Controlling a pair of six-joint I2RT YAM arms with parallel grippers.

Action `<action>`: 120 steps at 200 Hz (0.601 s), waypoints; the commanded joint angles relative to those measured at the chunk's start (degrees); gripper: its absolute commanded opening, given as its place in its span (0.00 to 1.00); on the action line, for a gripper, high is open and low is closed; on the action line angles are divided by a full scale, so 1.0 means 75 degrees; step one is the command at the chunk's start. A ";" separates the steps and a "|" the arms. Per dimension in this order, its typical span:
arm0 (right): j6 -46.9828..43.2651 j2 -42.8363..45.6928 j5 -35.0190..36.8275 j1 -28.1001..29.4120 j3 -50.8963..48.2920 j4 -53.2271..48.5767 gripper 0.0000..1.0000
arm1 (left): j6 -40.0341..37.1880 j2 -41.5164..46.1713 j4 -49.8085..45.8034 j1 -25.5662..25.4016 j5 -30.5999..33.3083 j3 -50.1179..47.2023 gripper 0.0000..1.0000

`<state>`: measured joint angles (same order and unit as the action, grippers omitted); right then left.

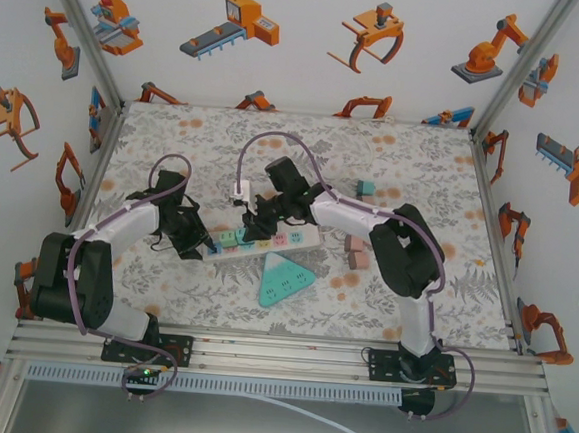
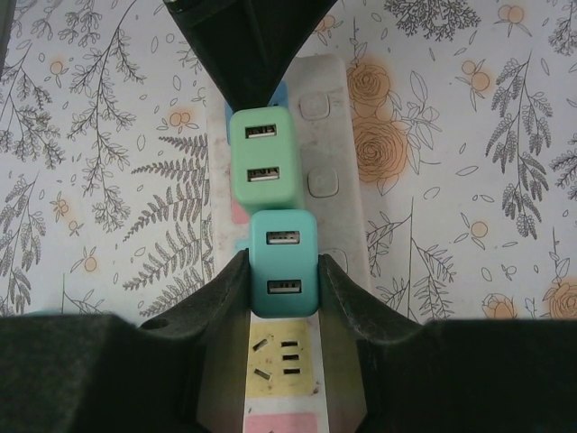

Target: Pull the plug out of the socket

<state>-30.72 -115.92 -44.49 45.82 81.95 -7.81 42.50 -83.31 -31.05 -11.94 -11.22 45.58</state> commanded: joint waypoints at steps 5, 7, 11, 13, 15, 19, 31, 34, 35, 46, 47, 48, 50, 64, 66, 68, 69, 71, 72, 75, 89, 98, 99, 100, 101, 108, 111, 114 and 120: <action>0.0289 0.0792 -0.0667 0.0078 -0.0204 0.1483 0.17 | -0.0112 -0.0085 -0.0323 -0.0036 0.0399 -0.0295 0.43; 0.0264 0.0809 -0.0649 0.0078 -0.0234 0.1495 0.17 | -0.0112 -0.0090 -0.0325 -0.0036 0.0396 -0.0293 0.43; 0.0206 0.0838 -0.0606 0.0078 -0.0279 0.1510 0.16 | -0.0103 -0.0086 -0.0324 -0.0036 0.0395 -0.0289 0.43; 0.0165 0.0850 -0.0589 0.0078 -0.0305 0.1510 0.16 | -0.0110 -0.0084 -0.0322 -0.0036 0.0395 -0.0289 0.43; 0.0137 0.0868 -0.0570 0.0078 -0.0323 0.1511 0.15 | -0.0112 -0.0084 -0.0324 -0.0036 0.0389 -0.0292 0.43; 0.0051 0.0902 -0.0537 0.0078 -0.0376 0.1511 0.15 | -0.0112 -0.0079 -0.0325 -0.0034 0.0384 -0.0291 0.43; -0.0478 0.1024 -0.0485 0.0100 -0.0487 0.1326 0.13 | -0.0136 -0.0072 -0.0319 -0.0035 0.0363 -0.0289 0.43; -0.0651 0.1066 -0.0472 0.0110 -0.0505 0.1246 0.13 | -0.0138 -0.0065 -0.0324 -0.0035 0.0351 -0.0289 0.43; -0.0697 0.1077 -0.0469 0.0111 -0.0513 0.1220 0.13 | -0.0143 -0.0068 -0.0325 -0.0030 0.0350 -0.0289 0.43; -0.1202 0.1155 -0.0382 0.0151 -0.0583 0.0992 0.13 | -0.0137 -0.0071 -0.0322 -0.0030 0.0337 -0.0292 0.43; -0.1237 0.1157 -0.0377 0.0149 -0.0587 0.0964 0.13 | -0.0142 -0.0071 -0.0323 -0.0033 0.0336 -0.0290 0.43; -0.1295 0.1164 -0.0363 0.0149 -0.0589 0.0927 0.13 | -0.0145 -0.0072 -0.0324 -0.0035 0.0336 -0.0290 0.43; -0.1388 0.1169 -0.0344 0.0157 -0.0591 0.0864 0.12 | -0.0138 -0.0066 -0.0316 -0.0036 0.0336 -0.0289 0.43; -0.1976 0.1217 -0.0200 0.0195 -0.0597 0.0406 0.12 | -0.0140 -0.0080 -0.0325 -0.0036 0.0325 -0.0279 0.43; -0.2013 0.1217 -0.0186 0.0195 -0.0601 0.0382 0.12 | -0.0137 -0.0077 -0.0334 -0.0036 0.0322 -0.0277 0.43; -0.2028 0.1223 -0.0185 0.0195 -0.0611 0.0376 0.12 | -0.0136 -0.0082 -0.0336 -0.0030 0.0315 -0.0274 0.43; -0.2030 0.1220 -0.0179 0.0195 -0.0619 0.0375 0.12 | -0.0136 -0.0083 -0.0331 -0.0033 0.0314 -0.0270 0.43; -0.2038 0.1218 -0.0166 0.0201 -0.0624 0.0374 0.12 | -0.0136 -0.0083 -0.0327 -0.0036 0.0310 -0.0266 0.43; -0.2036 0.1218 -0.0164 0.0198 -0.0631 0.0374 0.12 | -0.0136 -0.0078 -0.0332 -0.0036 0.0306 -0.0266 0.43; -0.2033 0.1232 -0.0178 0.0195 -0.0643 0.0374 0.12 | -0.0136 -0.0079 -0.0326 -0.0032 0.0302 -0.0251 0.43; -0.1996 0.1252 -0.0314 0.0196 -0.0661 0.0361 0.11 | -0.0152 -0.0075 -0.0342 -0.0026 0.0318 -0.0232 0.43; -0.1731 0.1226 -0.0472 0.0195 -0.0645 0.0454 0.11 | -0.0160 -0.0091 -0.0364 -0.0033 0.0327 -0.0199 0.43; -0.1694 0.1228 -0.0487 0.0195 -0.0641 0.0473 0.11 | -0.0159 -0.0093 -0.0368 -0.0034 0.0326 -0.0197 0.43; -0.1641 0.1217 -0.0500 0.0195 -0.0640 0.0500 0.11 | -0.0165 -0.0094 -0.0364 -0.0030 0.0331 -0.0202 0.43; -0.1597 0.1211 -0.0513 0.0195 -0.0639 0.0525 0.11 | -0.0168 -0.0095 -0.0368 -0.0033 0.0328 -0.0204 0.43; -0.1284 0.1194 -0.0564 0.0185 -0.0653 0.0719 0.10 | -0.0169 -0.0094 -0.0383 -0.0030 0.0315 -0.0186 0.43; -0.1173 0.1194 -0.0580 0.0183 -0.0675 0.0811 0.10 | -0.0168 -0.0106 -0.0390 -0.0036 0.0310 -0.0172 0.43; -0.1076 0.1203 -0.0577 0.0183 -0.0719 0.0935 0.10 | -0.0181 -0.0101 -0.0386 -0.0030 0.0305 -0.0160 0.43; -0.0897 0.1236 -0.0573 0.0183 -0.0807 0.1173 0.10 | -0.0179 -0.0087 -0.0403 -0.0036 0.0290 -0.0149 0.43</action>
<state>-41.52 -108.07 -45.65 46.65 76.86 -4.58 42.52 -83.26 -31.00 -11.97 -11.57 45.23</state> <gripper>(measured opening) 0.327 0.431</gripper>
